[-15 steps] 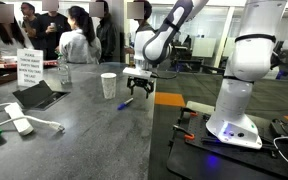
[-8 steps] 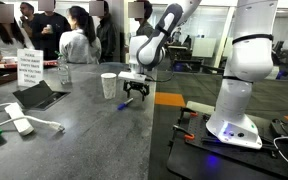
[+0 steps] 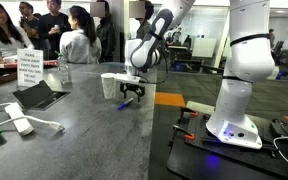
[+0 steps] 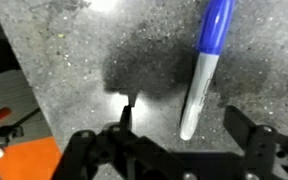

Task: Put the blue sharpie in the cup

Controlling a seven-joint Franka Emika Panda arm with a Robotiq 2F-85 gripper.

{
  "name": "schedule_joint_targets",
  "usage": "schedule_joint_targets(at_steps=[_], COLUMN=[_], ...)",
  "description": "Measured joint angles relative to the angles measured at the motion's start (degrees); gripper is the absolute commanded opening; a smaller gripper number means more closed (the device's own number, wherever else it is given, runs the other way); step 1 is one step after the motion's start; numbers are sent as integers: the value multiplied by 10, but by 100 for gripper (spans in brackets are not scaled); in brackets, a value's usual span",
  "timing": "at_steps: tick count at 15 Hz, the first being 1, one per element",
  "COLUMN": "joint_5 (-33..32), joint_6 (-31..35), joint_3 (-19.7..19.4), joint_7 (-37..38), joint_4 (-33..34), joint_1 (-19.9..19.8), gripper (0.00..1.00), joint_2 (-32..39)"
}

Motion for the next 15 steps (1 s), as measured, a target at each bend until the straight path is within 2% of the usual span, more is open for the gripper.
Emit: schedule_joint_targets(at_steps=[2, 10, 11, 13, 15], joint_5=[2, 4, 4, 0, -19], joint_6=[0, 0, 0, 0, -1], joint_3=[-5, -17, -18, -21, -37], joint_7=[0, -1, -1, -1, -1], joint_4=[9, 28, 29, 31, 33], joint_1=[4, 20, 21, 22, 33], gripper=[65, 2, 0, 5, 5], joint_2=[12, 23, 23, 23, 20])
